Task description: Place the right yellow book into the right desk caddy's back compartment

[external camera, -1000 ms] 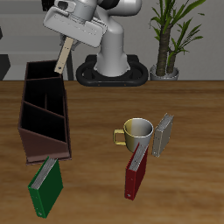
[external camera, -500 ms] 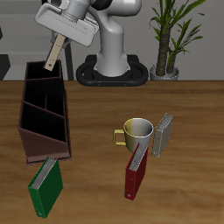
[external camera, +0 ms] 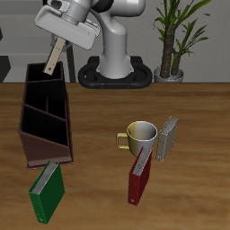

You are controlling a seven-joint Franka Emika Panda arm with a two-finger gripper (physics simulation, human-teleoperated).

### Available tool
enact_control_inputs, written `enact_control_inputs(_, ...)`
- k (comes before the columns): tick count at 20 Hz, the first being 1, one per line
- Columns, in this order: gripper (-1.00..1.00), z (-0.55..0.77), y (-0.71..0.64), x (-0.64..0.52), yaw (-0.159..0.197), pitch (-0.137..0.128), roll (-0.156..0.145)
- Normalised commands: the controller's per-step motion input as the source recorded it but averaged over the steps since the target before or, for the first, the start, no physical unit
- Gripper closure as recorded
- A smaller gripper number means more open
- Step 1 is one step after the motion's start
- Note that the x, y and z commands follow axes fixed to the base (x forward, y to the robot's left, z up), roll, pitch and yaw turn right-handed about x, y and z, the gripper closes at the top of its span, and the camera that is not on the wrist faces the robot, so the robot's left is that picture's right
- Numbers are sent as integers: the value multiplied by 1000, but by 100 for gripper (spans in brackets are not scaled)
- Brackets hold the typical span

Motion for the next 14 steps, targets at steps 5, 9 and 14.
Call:
enact_control_inputs(5,100,-123,69,15,-5,24,26)
enact_control_inputs(9,100,-182,-31,21,-15,40,-2)
enact_control_inputs(14,100,-105,-139,-35,-32,19,-23)
